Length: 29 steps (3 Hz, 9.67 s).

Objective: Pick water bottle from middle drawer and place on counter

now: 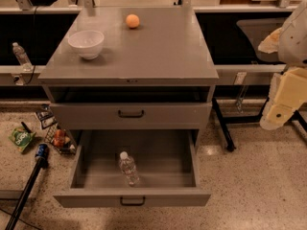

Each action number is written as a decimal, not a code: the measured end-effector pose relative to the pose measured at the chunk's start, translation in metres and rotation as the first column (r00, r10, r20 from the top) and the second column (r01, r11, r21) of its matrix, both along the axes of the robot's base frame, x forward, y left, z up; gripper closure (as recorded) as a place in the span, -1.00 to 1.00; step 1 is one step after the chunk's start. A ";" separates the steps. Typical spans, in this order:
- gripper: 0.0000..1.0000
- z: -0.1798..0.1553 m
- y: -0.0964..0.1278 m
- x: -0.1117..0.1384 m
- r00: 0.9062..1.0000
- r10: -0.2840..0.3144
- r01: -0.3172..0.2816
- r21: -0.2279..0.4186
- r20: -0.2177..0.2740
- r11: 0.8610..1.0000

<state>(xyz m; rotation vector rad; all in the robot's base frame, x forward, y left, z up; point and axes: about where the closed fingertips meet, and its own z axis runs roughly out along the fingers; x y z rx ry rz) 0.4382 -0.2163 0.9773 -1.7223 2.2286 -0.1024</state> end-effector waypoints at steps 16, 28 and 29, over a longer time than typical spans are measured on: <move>-1.00 -0.470 0.303 0.118 0.989 0.148 -0.089 0.877 0.021 0.473; 1.00 -0.093 0.142 0.108 0.971 -0.183 -0.112 0.971 0.152 0.212; 1.00 -0.036 0.124 0.111 0.954 -0.246 -0.127 0.974 0.172 0.190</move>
Offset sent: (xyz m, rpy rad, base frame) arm 0.0109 0.0639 -0.0805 0.3315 0.1209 0.1297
